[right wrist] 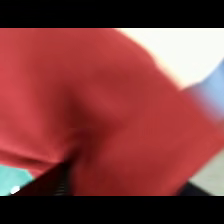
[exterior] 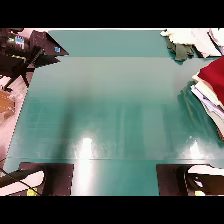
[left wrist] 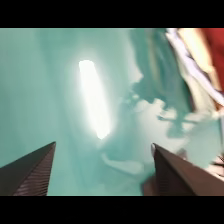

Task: Fold the shirts.

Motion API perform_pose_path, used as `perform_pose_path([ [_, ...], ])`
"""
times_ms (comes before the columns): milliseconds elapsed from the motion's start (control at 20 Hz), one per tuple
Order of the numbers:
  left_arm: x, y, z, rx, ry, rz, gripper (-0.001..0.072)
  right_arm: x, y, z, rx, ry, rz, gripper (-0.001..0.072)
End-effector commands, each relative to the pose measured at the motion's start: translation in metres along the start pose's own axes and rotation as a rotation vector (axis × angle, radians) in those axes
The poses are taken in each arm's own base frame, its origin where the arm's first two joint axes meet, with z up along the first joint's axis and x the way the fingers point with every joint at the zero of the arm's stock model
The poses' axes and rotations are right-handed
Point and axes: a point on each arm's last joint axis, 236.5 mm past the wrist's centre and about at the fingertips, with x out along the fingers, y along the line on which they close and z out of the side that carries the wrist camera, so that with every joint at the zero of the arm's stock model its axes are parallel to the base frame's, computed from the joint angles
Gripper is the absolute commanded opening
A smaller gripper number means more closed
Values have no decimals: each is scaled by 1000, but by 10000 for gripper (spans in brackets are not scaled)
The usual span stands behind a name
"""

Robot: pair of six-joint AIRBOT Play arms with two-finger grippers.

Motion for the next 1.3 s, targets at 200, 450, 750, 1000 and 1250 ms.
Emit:
perform_pose_path([
  [200,-6,-25,-6,8,10,-84,702,-140,22,66,131,-357,447,531],
  [450,-6,-25,-6,13,8,-84,703,-257,130,57,-61,-531,848,530],
  [750,-7,-32,6,-7,-39,-114,703,-297,345,-185,-695,-143,1401,450],
  [1000,-7,-32,7,-6,-42,-114,703,-261,369,-441,-1279,264,1516,375],
  [1250,-7,-32,9,-6,-50,-114,703,-219,361,-516,-1458,320,1410,23],
])
